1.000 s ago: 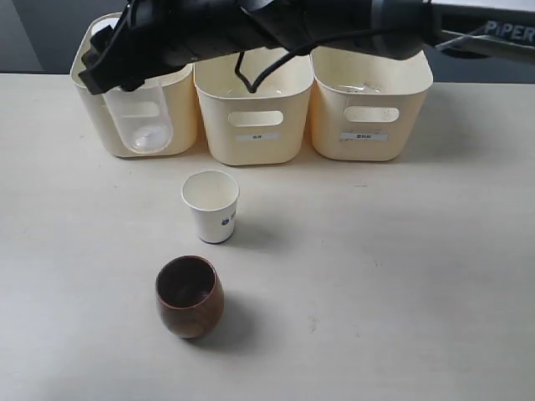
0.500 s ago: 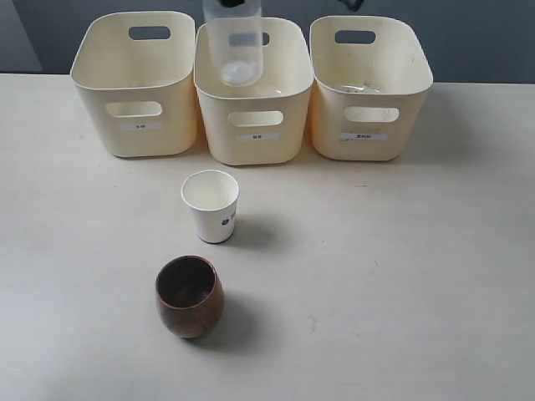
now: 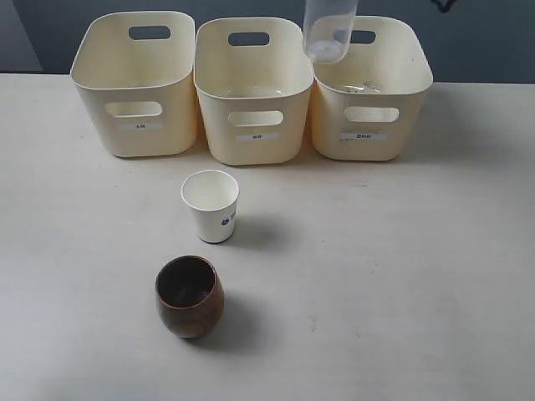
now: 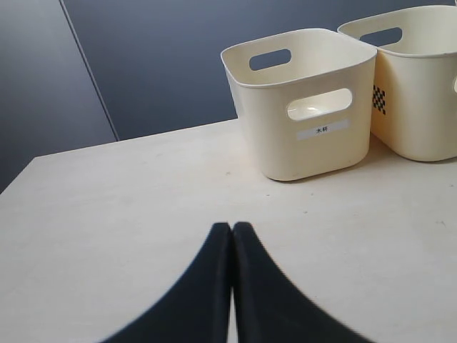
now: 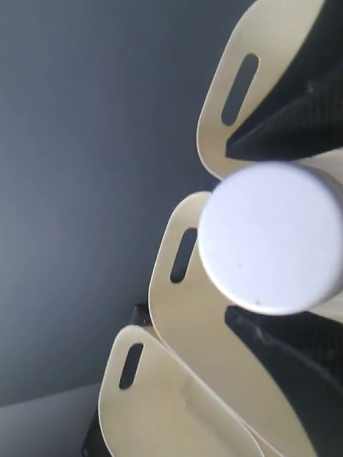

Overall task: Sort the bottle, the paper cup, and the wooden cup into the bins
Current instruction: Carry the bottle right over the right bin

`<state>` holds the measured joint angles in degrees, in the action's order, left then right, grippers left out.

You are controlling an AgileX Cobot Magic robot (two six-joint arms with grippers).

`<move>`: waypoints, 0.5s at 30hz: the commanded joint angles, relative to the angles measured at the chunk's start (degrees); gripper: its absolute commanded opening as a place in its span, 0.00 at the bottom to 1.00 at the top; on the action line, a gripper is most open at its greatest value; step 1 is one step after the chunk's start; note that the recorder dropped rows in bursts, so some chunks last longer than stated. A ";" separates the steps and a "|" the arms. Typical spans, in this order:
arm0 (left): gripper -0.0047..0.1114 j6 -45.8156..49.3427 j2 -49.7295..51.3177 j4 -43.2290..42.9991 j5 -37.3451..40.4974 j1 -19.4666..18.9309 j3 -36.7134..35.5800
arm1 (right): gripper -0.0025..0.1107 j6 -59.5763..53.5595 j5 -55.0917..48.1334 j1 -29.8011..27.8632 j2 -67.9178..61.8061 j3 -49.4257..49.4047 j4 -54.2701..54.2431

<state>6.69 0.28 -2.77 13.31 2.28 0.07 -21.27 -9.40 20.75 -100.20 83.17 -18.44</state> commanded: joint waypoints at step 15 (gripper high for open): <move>0.04 -0.11 -0.28 0.27 -0.05 0.18 -0.07 | 0.02 0.42 15.30 -7.39 -5.95 -7.51 -1.48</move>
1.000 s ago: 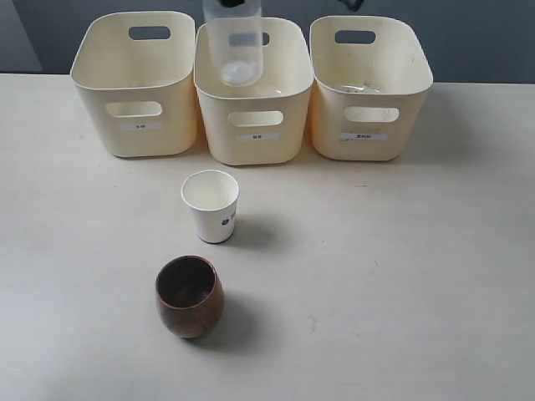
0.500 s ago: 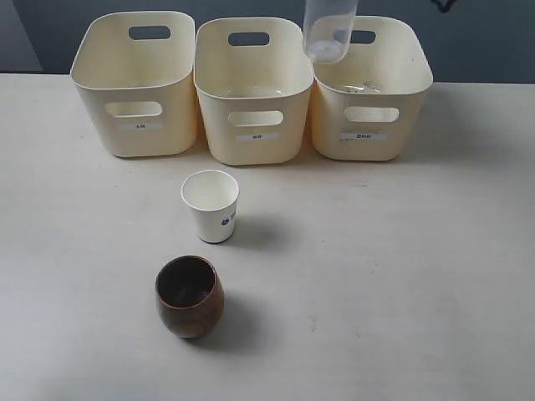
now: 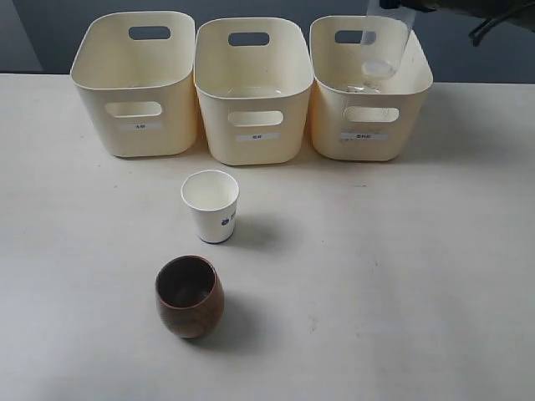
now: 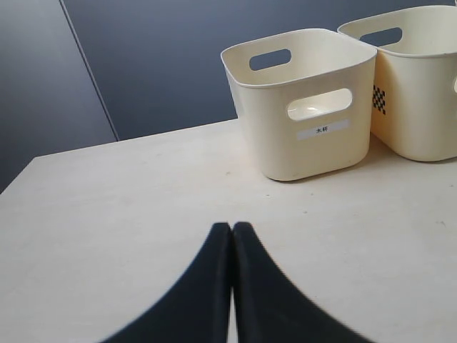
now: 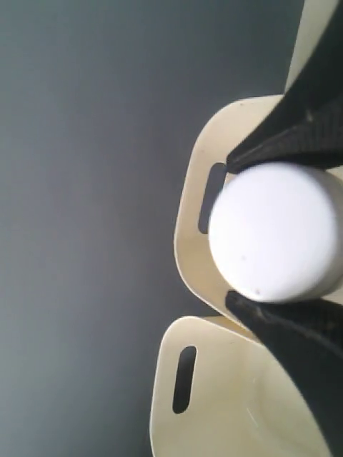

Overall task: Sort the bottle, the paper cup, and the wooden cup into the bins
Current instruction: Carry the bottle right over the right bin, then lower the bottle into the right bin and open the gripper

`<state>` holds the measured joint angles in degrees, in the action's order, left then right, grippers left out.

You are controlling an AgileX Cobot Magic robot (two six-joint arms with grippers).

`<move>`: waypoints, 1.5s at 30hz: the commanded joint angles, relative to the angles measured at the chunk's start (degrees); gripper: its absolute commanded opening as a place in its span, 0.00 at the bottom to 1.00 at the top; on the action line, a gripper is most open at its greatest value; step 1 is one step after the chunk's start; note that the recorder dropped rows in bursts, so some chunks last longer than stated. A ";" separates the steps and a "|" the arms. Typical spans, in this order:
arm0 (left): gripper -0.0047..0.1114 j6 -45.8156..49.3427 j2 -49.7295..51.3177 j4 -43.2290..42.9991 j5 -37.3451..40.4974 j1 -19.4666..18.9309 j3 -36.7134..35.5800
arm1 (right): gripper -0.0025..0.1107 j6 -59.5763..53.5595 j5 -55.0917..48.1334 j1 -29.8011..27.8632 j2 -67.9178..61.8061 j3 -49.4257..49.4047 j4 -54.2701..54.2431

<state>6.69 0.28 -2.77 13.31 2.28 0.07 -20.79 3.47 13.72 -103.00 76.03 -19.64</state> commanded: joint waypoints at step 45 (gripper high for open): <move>0.04 -0.11 -0.28 0.27 -0.05 0.18 -0.07 | 0.94 -0.25 -24.40 6.50 2.15 -0.37 -4.66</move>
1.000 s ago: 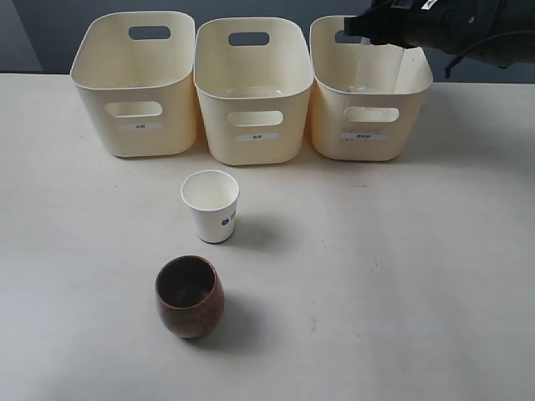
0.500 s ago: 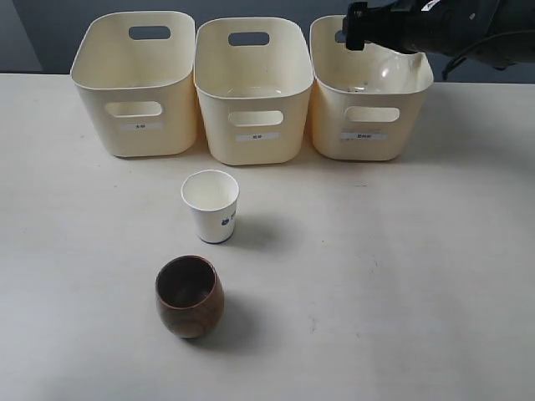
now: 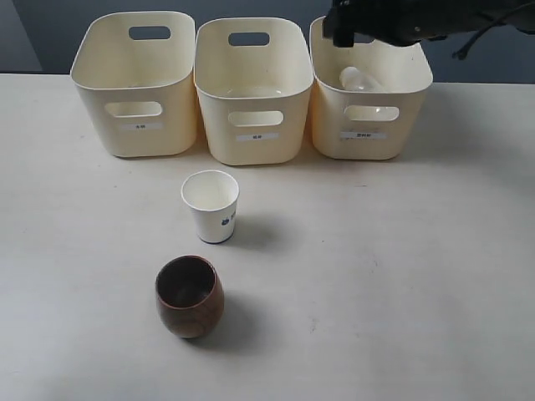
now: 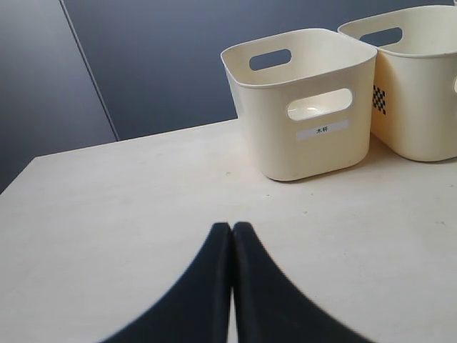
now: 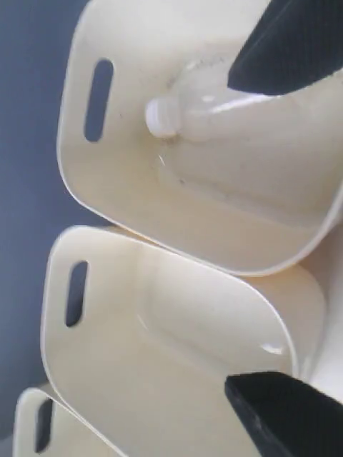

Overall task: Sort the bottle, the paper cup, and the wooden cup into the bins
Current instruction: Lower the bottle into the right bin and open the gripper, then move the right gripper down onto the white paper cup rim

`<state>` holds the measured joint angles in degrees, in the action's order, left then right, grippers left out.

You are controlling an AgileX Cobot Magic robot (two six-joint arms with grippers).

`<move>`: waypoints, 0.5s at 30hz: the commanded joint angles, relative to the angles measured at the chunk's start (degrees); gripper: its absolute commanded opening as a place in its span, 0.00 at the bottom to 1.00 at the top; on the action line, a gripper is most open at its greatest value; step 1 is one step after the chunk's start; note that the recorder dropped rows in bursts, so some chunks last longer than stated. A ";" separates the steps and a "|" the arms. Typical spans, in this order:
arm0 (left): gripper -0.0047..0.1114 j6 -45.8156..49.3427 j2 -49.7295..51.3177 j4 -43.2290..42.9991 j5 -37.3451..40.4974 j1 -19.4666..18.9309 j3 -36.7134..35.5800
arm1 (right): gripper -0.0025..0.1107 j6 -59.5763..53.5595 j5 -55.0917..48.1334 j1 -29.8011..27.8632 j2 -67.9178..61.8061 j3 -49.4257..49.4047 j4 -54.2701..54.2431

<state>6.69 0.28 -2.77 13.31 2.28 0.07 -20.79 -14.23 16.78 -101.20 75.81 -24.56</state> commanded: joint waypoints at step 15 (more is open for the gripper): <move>0.04 -0.11 -0.28 0.27 -0.05 0.18 -0.07 | 0.94 -1.71 -14.85 16.99 0.35 -0.18 0.57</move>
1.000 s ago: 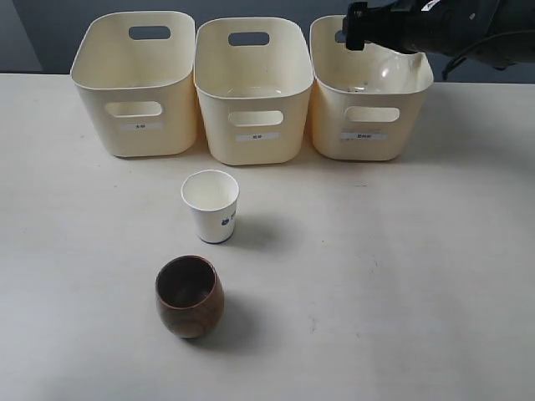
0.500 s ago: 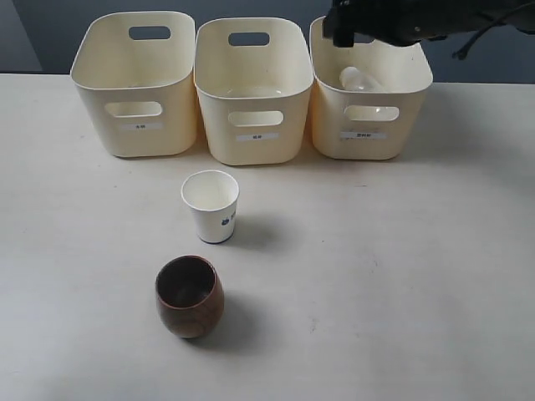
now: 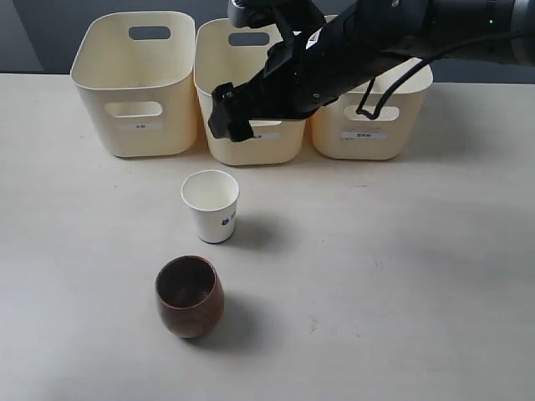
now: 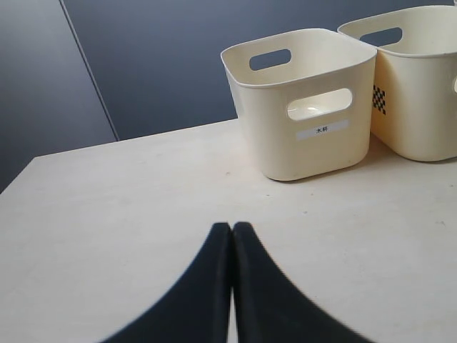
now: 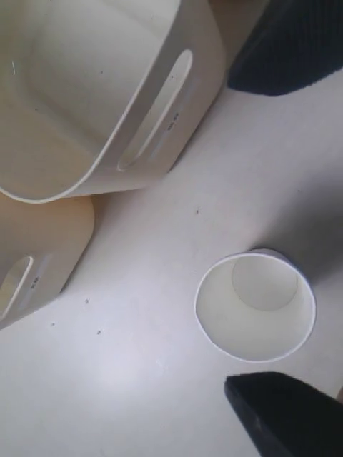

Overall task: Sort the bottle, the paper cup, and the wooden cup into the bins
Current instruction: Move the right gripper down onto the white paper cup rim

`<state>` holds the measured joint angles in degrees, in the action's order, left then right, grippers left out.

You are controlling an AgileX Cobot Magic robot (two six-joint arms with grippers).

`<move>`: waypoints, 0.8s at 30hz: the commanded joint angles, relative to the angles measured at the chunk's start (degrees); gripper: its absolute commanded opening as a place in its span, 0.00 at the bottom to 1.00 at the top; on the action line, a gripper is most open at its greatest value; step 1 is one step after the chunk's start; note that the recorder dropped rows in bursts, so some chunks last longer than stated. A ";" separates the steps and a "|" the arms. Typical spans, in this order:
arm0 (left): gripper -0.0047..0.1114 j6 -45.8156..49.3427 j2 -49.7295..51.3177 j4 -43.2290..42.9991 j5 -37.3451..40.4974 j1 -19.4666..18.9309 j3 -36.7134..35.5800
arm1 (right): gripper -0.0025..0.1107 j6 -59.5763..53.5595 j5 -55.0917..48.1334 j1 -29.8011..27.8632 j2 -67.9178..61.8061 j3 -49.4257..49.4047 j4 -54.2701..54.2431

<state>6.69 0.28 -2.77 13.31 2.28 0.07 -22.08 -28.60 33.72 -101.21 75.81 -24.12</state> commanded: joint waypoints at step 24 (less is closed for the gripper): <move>0.04 -0.11 -0.28 0.27 -0.05 0.18 -0.07 | 0.94 -0.42 -1.01 0.05 -8.26 -0.18 -9.50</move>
<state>6.69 0.28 -2.77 13.31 2.28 0.07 -22.20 -30.60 33.80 -108.87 75.81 -32.36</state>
